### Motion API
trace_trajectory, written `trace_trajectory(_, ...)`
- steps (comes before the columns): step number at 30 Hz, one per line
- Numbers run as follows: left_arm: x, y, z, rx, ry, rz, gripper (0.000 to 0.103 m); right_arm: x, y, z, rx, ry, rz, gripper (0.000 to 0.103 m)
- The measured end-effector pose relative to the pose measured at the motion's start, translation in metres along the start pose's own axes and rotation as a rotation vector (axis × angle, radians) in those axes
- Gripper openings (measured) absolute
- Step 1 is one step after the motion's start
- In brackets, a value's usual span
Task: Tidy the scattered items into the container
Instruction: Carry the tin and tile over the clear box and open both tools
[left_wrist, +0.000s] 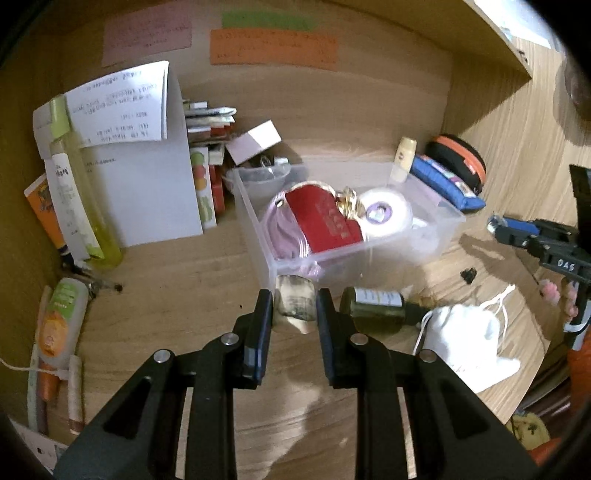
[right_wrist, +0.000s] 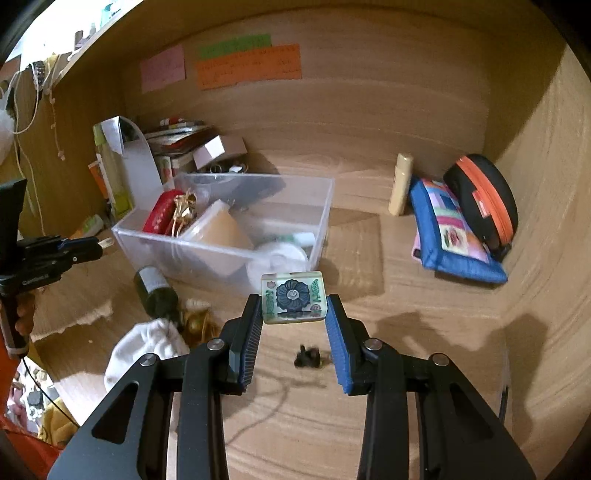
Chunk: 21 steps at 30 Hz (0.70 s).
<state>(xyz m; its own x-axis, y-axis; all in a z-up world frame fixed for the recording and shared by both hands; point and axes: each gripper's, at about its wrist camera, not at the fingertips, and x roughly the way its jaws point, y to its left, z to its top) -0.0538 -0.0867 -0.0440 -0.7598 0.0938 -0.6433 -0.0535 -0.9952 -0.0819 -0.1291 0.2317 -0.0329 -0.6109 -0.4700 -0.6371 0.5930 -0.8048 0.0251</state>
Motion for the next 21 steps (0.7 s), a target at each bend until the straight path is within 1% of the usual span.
trace_trajectory(4,-0.004,0.003,0.010,-0.017,-0.022,-0.022,0.023,0.005,0.000,0.009,-0.012,-0.005,0.010,0.031)
trace_trajectory(9,0.000,0.002,0.021,-0.011,-0.039,-0.021,0.023,0.016,-0.001,0.017,-0.020,0.002,0.018,0.031)
trace_trajectory(19,0.031,0.006,0.036,-0.020,-0.014,-0.039,0.023,0.048,-0.001,0.030,-0.036,0.043,0.041,0.031)
trace_trajectory(21,0.037,0.007,0.038,-0.024,-0.015,-0.030,0.023,0.054,0.000,0.033,-0.041,0.042,0.039,0.031)
